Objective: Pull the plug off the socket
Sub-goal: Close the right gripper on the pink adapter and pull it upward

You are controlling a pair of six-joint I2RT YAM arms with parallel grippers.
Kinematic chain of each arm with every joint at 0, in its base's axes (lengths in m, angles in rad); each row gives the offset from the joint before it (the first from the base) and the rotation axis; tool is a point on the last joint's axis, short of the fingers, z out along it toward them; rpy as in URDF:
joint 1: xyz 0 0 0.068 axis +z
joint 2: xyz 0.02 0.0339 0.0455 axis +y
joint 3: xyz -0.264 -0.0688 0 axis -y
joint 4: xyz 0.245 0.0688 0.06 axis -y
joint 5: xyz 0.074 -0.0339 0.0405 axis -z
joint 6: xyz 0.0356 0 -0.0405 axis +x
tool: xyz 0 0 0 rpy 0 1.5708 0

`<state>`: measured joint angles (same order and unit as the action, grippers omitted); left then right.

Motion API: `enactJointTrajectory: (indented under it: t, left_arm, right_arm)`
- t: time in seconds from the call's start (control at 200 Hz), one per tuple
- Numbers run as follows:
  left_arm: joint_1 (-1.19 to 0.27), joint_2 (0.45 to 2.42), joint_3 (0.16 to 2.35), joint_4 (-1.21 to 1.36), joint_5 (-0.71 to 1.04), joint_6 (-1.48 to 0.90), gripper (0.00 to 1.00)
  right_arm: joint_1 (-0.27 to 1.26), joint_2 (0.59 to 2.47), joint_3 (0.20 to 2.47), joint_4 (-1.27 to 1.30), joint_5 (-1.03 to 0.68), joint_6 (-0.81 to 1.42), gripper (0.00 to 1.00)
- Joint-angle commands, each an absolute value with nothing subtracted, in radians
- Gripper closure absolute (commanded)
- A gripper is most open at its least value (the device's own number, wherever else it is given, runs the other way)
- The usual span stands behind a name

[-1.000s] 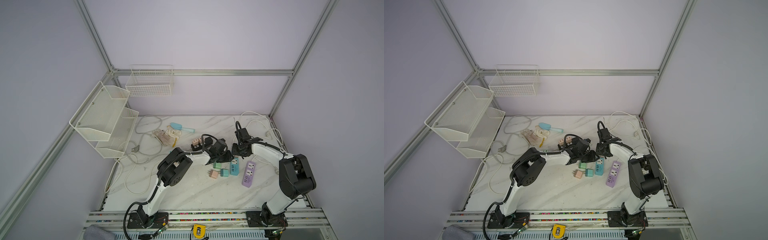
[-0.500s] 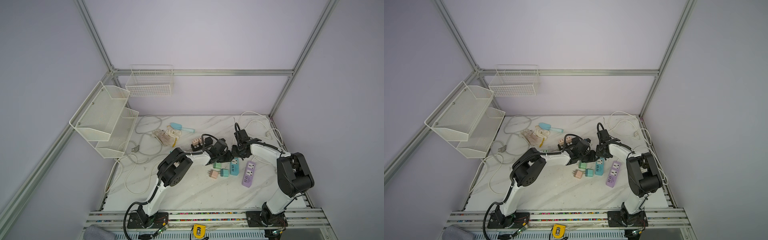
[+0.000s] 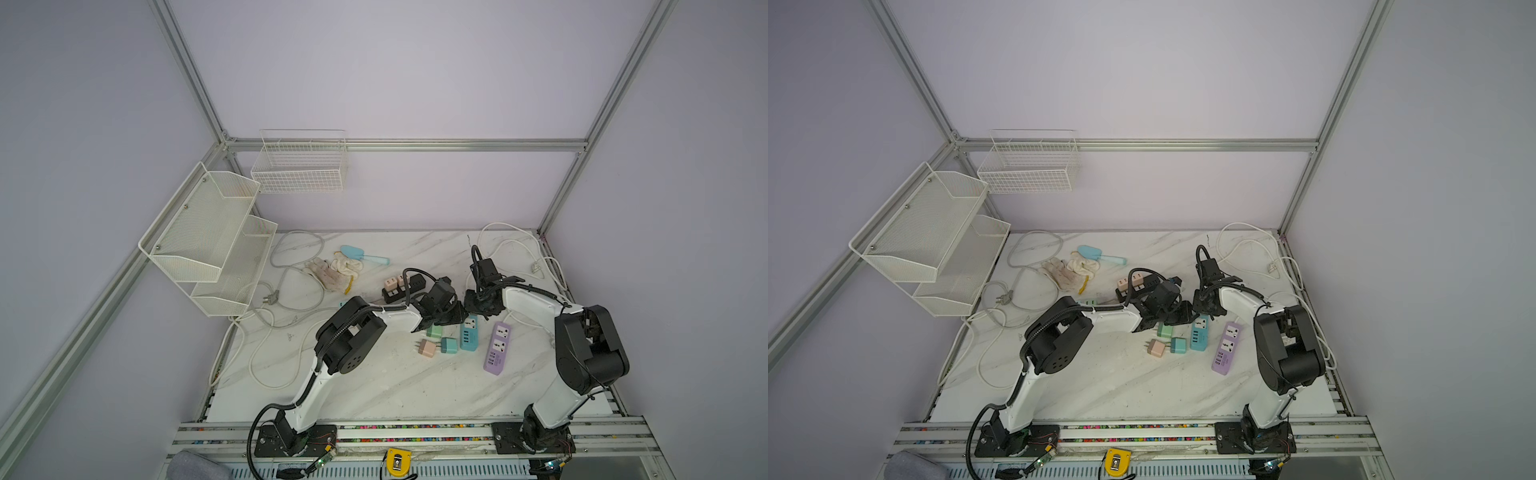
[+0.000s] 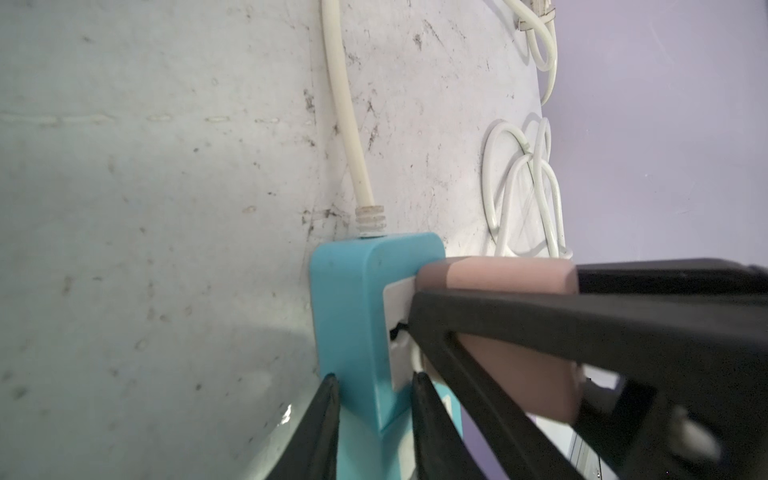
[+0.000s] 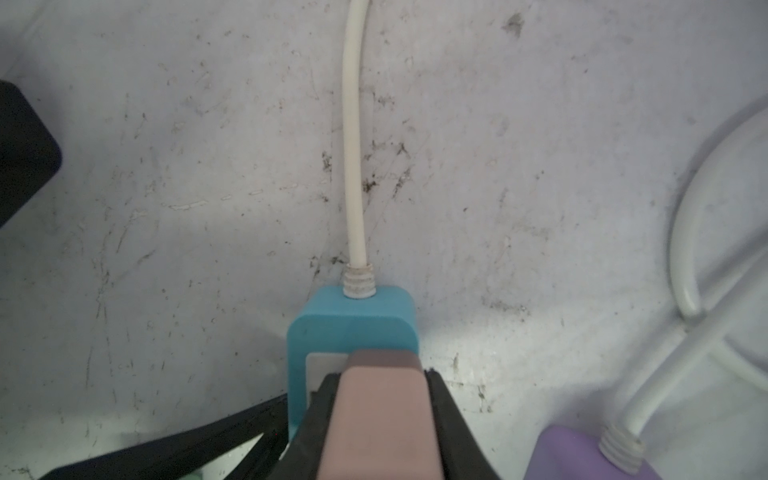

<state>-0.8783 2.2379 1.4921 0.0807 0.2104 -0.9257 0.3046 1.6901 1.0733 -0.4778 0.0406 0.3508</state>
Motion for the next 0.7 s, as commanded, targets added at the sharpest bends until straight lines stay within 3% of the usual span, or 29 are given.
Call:
enactJointTrajectory:
  t: [0.0,0.155,0.45,0.695]
  left_arm:
    - [-0.904,2.247,1.441,0.017,0.187,-0.932,0.72]
    - [-0.917,2.241,1.424,0.017,0.159,-0.940,0.72]
    - [-0.925,2.252,1.418,0.028,0.163,-0.955,0.72]
    - [-0.926,2.241,1.405,0.027,0.141,-0.959,0.73]
  right_arm:
    - [0.311,1.669,1.114,-0.488,0.033,0.368,0.90]
    - [0.329,1.686,1.123,-0.469,0.000,0.379,0.92]
    - [0.294,1.639,1.111,-0.515,0.104,0.365,0.93]
    - [0.322,1.675,1.131,-0.480,0.009,0.390,0.98]
